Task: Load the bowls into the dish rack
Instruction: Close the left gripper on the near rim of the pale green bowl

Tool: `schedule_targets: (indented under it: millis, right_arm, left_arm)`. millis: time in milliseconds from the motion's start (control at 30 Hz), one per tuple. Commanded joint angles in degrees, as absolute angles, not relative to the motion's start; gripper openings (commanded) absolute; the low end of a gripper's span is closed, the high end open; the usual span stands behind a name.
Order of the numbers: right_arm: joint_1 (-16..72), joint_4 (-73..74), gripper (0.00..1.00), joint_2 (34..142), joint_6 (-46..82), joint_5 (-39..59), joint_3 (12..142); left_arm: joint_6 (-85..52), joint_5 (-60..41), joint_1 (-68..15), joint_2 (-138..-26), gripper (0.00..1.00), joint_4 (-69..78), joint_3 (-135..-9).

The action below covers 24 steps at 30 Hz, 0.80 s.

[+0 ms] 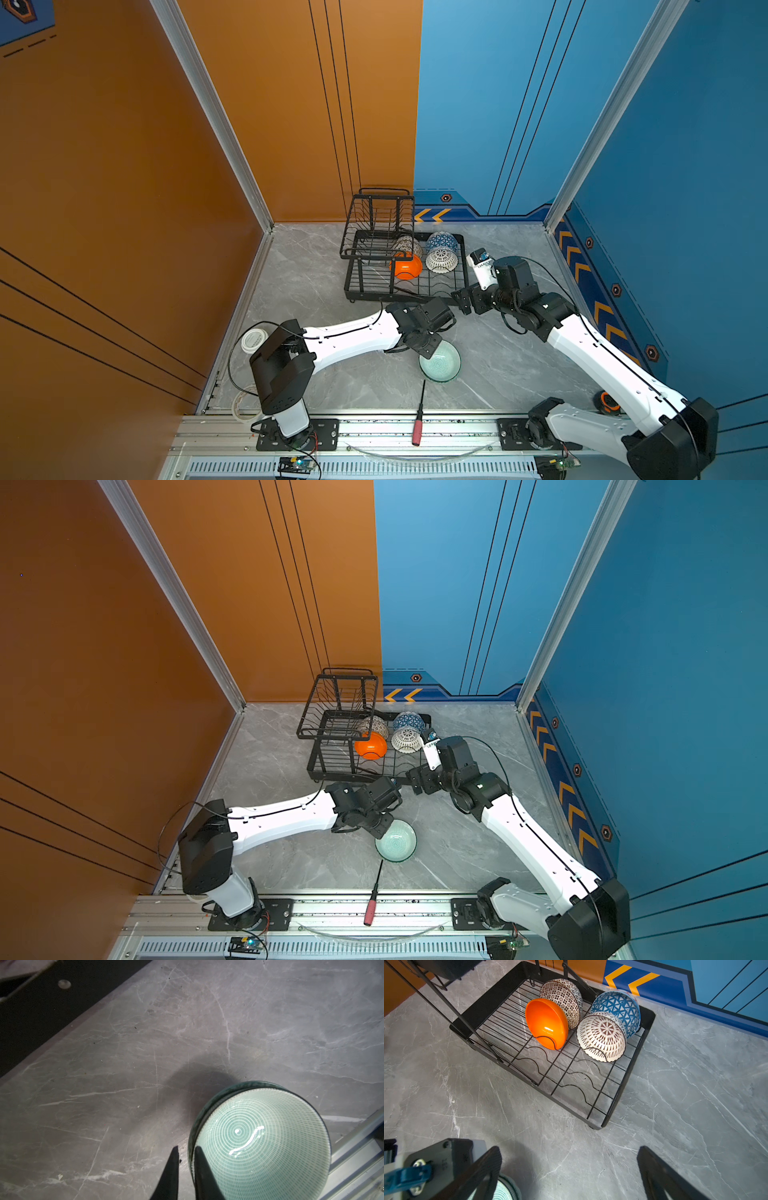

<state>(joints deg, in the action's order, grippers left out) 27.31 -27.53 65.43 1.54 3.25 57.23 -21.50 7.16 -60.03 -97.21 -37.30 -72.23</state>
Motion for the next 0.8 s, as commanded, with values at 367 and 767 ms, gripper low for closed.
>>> schedule_targets:
  millis: [367, 767]
  right_arm:
    - [26.85, -28.48, 1.00, 65.46, 2.11, 4.63, 56.25]
    - [26.80, -28.48, 1.00, 65.31, 2.20, 4.75, 55.92]
  left_arm:
    - [-21.75, 4.71, -59.95, -98.46, 0.18, -37.98, -71.94]
    - [-22.31, 2.83, -59.61, -100.07, 0.17, -36.58, -71.13]
